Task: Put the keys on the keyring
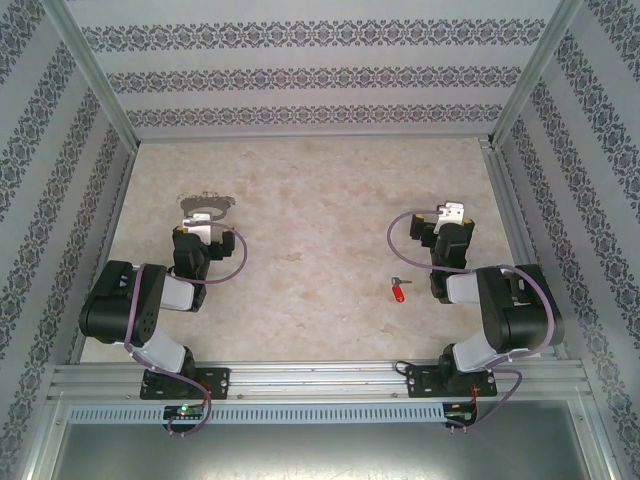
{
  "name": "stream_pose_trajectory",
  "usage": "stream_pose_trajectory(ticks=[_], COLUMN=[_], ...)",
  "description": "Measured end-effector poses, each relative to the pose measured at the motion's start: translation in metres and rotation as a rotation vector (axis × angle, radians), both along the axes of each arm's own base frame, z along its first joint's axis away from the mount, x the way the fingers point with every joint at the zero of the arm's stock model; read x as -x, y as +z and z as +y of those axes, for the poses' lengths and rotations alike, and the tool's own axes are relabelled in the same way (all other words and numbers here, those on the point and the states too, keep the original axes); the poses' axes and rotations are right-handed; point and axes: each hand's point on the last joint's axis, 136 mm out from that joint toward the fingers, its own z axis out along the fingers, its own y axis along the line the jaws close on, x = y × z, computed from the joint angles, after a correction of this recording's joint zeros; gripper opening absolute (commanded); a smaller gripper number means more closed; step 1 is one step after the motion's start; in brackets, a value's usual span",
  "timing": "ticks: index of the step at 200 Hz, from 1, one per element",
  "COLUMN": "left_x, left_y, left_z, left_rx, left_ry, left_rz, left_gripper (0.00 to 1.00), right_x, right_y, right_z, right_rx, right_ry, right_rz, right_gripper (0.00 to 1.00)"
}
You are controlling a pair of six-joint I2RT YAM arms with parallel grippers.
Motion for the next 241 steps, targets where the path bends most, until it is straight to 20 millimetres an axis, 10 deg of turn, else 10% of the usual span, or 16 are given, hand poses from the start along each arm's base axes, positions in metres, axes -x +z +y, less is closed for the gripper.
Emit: stream_pose_trajectory(ticks=[48,97,125,164,241], left_x=[0.005,-0.002,-0.012,-0.034,-0.075], left_y=[0.012,0.095,0.121,0.124,0.092], left_z=[0.001,0.002,-0.001,-0.006,-0.033], left_rx=[-0.001,0.006,0.015,0.028,0.214], left_ry=[0.007,0.014,-0.002,-0.020,-0.073], left_rz=[-0.020,-0.142,-0.139,-0.022,0.309], left_gripper=[1.00,1.00,1.00,1.00,1.00], right_x=[0.001,0.004,-0.006,-0.025,-0.016], right_y=[0.002,0.002,0.049,0.120,0.096], right_z=[-0.002,0.004,0.007,0.015,0.066], right_rx=[0.002,0.010,0.006,-0.167,-0.515], right_ry=[-0.009,0.000,0.004,0.002,0.187], right_rz=[-0.002,0.022,0.012,-0.069,0.045], right_gripper=[0.98,0.98,0.98,0.98,0.94])
